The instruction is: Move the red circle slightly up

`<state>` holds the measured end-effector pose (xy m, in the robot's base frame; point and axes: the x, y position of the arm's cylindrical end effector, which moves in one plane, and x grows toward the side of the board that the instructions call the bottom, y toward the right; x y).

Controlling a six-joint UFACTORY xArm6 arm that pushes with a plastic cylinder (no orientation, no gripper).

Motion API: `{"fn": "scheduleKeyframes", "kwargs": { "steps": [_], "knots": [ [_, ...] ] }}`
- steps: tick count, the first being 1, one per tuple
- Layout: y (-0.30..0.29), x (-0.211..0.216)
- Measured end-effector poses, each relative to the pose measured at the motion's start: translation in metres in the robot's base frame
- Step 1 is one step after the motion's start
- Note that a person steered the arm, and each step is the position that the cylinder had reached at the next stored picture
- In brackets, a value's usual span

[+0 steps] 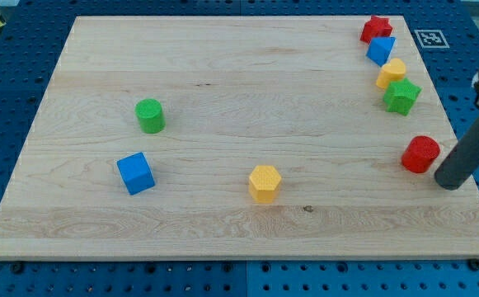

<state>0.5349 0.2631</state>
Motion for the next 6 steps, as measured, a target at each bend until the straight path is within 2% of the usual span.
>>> {"fn": "scheduleKeyframes", "kwargs": {
  "steps": [4,6],
  "knots": [
    [-0.018,-0.004],
    [-0.018,-0.035]
  ]
}}
